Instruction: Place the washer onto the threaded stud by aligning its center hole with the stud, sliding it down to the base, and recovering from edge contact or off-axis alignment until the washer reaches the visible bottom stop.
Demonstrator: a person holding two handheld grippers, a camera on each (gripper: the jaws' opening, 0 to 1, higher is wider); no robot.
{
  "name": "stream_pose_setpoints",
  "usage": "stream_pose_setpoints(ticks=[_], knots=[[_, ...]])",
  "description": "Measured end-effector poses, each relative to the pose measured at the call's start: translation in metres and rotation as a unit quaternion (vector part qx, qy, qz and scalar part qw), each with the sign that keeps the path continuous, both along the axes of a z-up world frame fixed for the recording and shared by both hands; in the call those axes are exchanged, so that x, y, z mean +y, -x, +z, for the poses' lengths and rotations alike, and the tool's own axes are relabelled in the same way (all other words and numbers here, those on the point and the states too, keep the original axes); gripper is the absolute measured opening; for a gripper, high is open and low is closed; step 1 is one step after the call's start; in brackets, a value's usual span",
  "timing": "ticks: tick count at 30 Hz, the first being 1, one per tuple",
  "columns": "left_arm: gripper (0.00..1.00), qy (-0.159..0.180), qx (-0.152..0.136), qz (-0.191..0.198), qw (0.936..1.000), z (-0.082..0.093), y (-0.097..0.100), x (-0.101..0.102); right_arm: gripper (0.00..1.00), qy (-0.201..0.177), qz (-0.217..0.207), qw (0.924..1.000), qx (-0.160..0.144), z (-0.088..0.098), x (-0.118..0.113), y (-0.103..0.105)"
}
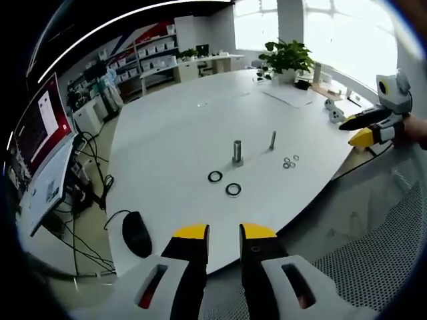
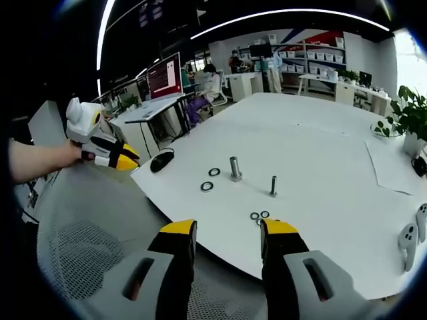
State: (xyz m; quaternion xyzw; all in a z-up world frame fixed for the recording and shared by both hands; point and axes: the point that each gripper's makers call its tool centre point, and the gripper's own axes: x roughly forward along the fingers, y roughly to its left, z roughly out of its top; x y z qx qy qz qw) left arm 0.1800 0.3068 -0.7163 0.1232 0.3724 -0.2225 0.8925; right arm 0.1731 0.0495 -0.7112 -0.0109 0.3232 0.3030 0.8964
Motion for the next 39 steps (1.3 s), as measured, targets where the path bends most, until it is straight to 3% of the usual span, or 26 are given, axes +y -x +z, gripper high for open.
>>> stream_pose_setpoints(ticks=[8, 15, 21, 23, 26, 31, 39], knots=[[0.16, -0.005, 0.012, -0.011, 0.9998, -0.005, 0.003, -0.004, 0.40, 0.010, 0.004, 0.9999, 0.003, -0.003, 0.000, 0.001], [0.17, 0.017, 0.026, -0.001, 0.9995, -0.004, 0.001, -0.004, 0.40, 0.009, 0.003, 0.9999, 0.009, -0.004, -0.001, 0.001], [0.17, 0.017, 0.039, -0.002, 0.9991, -0.006, -0.001, -0.005, 0.41, 0.007, 0.005, 0.9999, 0.014, -0.005, 0.000, 0.001], [0.18, 0.016, 0.049, 0.000, 0.9987, -0.010, -0.003, -0.004, 0.41, 0.008, 0.005, 0.9998, 0.015, -0.006, 0.000, 0.002], [0.19, -0.023, 0.056, -0.022, 0.9979, -0.015, -0.006, -0.001, 0.42, 0.003, -0.002, 0.9999, 0.015, -0.005, -0.002, 0.000], [0.20, -0.014, 0.076, -0.033, 0.9964, -0.024, -0.019, -0.014, 0.42, 0.004, 0.002, 0.9998, 0.022, -0.008, -0.002, 0.002], [0.21, -0.025, 0.112, -0.062, 0.9914, -0.051, -0.038, -0.030, 0.42, 0.002, -0.010, 0.9997, 0.022, -0.008, -0.006, 0.000]])
